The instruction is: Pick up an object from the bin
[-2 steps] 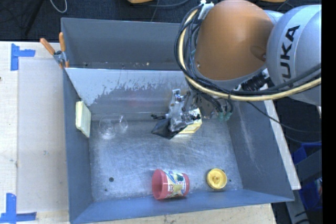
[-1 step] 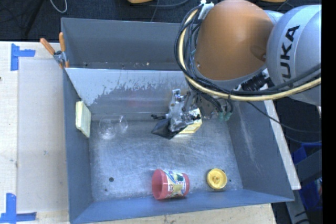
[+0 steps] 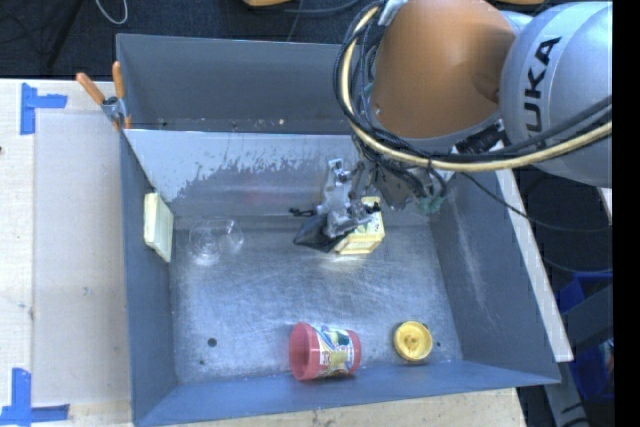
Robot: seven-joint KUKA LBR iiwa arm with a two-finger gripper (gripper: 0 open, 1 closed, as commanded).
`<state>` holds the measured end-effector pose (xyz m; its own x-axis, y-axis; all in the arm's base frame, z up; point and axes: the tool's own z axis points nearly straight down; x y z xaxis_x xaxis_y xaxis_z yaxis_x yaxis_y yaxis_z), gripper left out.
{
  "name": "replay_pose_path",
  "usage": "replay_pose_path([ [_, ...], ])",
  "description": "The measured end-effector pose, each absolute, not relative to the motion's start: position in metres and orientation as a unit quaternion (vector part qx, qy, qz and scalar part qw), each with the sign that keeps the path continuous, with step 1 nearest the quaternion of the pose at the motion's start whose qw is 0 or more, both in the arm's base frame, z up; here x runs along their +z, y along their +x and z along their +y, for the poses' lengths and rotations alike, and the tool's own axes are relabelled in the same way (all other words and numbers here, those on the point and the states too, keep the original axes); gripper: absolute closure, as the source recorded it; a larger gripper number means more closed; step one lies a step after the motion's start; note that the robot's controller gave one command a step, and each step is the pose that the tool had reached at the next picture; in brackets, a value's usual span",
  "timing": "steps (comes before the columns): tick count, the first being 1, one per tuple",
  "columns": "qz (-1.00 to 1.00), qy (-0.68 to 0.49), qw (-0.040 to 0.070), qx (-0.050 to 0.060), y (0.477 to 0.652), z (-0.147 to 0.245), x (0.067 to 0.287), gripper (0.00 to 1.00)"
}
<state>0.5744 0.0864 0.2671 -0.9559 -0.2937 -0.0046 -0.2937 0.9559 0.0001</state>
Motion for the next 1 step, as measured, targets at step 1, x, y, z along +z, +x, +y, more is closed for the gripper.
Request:
replay_pose_path([
  [1, 0.986, -0.169, 0.001, -0.001, 0.5799, 0.1082, 0.2580, 1.00],
])
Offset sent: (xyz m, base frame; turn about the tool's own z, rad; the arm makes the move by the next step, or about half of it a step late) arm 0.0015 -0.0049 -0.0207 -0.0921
